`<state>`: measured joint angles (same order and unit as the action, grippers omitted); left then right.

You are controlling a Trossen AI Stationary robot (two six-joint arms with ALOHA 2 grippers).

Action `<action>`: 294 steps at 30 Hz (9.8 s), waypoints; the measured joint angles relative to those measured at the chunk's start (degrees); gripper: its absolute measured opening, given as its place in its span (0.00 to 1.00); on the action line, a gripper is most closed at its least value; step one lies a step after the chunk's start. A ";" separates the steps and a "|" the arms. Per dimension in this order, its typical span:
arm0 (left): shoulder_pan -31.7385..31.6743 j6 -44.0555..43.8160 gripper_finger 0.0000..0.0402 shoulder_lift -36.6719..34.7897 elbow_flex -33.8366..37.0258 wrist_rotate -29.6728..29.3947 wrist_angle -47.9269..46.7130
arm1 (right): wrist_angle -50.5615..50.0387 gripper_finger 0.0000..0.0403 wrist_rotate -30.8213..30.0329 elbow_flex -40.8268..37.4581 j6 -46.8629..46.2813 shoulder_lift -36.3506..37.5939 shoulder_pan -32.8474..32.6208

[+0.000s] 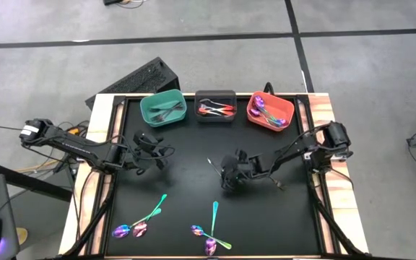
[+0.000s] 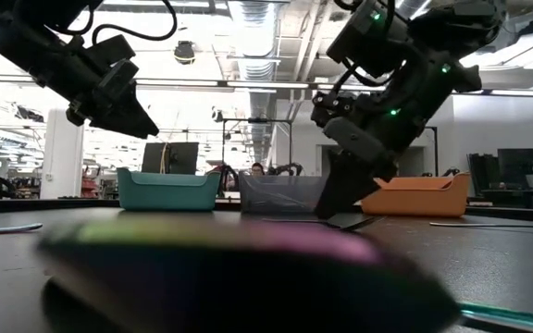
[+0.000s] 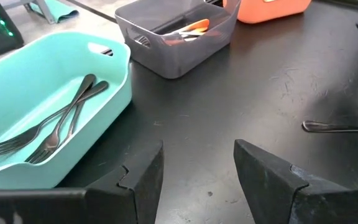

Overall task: Sort silverware by color (type)
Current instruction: Put the black fork into the green bin

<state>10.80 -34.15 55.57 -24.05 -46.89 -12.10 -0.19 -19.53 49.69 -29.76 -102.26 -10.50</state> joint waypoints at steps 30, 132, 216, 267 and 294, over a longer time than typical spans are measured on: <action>0.05 2.71 0.46 -0.02 0.00 1.53 2.13 | 10.46 0.29 12.58 5.34 25.52 -7.36 4.42; -38.05 37.94 0.19 4.41 1.77 63.67 57.79 | 53.07 0.00 37.61 15.58 27.69 -10.09 25.81; -22.51 33.91 0.30 10.75 -2.49 41.29 31.79 | -32.64 0.44 -3.22 13.17 10.75 14.77 3.66; -11.45 34.10 0.30 13.33 -1.70 36.02 44.99 | -19.89 0.01 -2.20 -18.01 -16.68 24.72 -7.31; -11.58 39.51 0.44 36.92 -15.09 45.07 66.76 | 39.28 0.00 5.94 -17.29 26.77 24.97 2.30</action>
<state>-0.78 5.36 92.49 -39.14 -1.82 54.66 39.09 -13.58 32.40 -2.99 -77.30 -8.20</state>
